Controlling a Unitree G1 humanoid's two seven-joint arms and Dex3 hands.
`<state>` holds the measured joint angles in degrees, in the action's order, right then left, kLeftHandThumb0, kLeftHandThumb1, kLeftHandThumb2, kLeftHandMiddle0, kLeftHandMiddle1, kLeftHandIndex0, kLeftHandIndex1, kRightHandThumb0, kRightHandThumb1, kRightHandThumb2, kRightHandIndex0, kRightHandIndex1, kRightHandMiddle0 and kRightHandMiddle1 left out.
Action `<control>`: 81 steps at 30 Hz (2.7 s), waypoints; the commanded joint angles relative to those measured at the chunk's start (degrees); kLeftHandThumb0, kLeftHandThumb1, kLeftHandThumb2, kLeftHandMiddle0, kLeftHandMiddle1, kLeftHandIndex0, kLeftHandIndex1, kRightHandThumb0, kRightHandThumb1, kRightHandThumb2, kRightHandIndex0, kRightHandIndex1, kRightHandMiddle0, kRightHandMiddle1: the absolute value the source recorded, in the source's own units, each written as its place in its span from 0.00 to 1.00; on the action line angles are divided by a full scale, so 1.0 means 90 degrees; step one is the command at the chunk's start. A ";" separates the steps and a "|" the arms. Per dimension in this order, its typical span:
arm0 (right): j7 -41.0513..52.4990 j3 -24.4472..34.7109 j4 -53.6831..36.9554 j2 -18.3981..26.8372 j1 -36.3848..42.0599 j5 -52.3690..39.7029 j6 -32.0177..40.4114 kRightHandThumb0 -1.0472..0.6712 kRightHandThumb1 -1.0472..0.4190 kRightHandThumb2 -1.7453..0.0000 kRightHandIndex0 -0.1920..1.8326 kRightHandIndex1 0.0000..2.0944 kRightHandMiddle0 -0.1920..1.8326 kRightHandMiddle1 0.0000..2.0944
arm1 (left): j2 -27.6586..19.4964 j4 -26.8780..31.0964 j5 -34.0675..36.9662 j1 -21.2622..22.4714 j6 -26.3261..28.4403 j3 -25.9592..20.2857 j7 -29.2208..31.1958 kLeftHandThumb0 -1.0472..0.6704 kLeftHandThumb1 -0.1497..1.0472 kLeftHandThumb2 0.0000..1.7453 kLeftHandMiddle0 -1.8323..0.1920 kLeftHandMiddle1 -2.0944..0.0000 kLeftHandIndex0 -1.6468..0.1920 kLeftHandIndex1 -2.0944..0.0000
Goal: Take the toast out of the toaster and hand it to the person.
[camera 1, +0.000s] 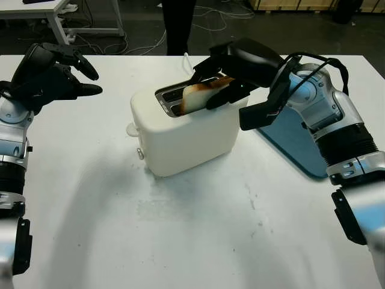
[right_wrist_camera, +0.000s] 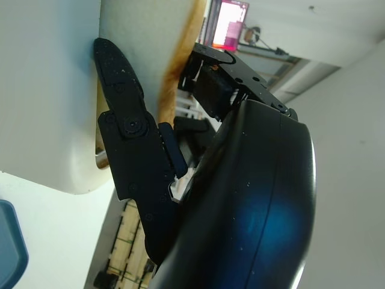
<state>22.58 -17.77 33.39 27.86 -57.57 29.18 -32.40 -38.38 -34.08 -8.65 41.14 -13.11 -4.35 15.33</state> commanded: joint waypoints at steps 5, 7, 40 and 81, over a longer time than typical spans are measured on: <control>-0.0029 -0.0045 -0.0021 0.0121 -0.0054 0.0083 -0.0178 0.33 0.15 1.00 0.63 0.83 0.50 0.83 | 0.0043 -0.0011 0.0048 -0.0015 -0.0030 -0.0046 -0.0068 0.00 0.69 0.00 0.37 0.52 0.37 0.52; 0.0095 -0.0099 0.0044 0.0161 -0.0106 0.0078 -0.0286 0.35 0.15 1.00 0.66 0.83 0.51 0.83 | 0.0054 0.0016 0.0060 -0.0026 0.0008 -0.0058 -0.0076 0.00 0.69 0.00 0.38 0.52 0.37 0.52; -0.1213 0.2090 0.3286 0.0589 -0.2204 -0.2006 0.0455 0.43 0.13 0.98 0.62 0.83 0.52 0.83 | 0.0033 -0.0167 0.0148 -0.0015 -0.0100 -0.0091 0.0021 0.00 0.69 0.00 0.36 0.54 0.37 0.53; -0.4035 0.3052 0.4778 -0.1215 -0.1374 -0.2486 0.2273 0.58 0.10 0.99 0.50 0.83 0.42 0.83 | 0.0011 -0.0473 0.0149 0.0005 -0.0369 -0.0053 0.0000 0.00 0.71 0.00 0.36 0.54 0.35 0.55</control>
<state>-13.11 9.79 76.38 17.02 -70.94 6.66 -12.81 -38.17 -38.21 -7.44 40.82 -16.18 -4.79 15.18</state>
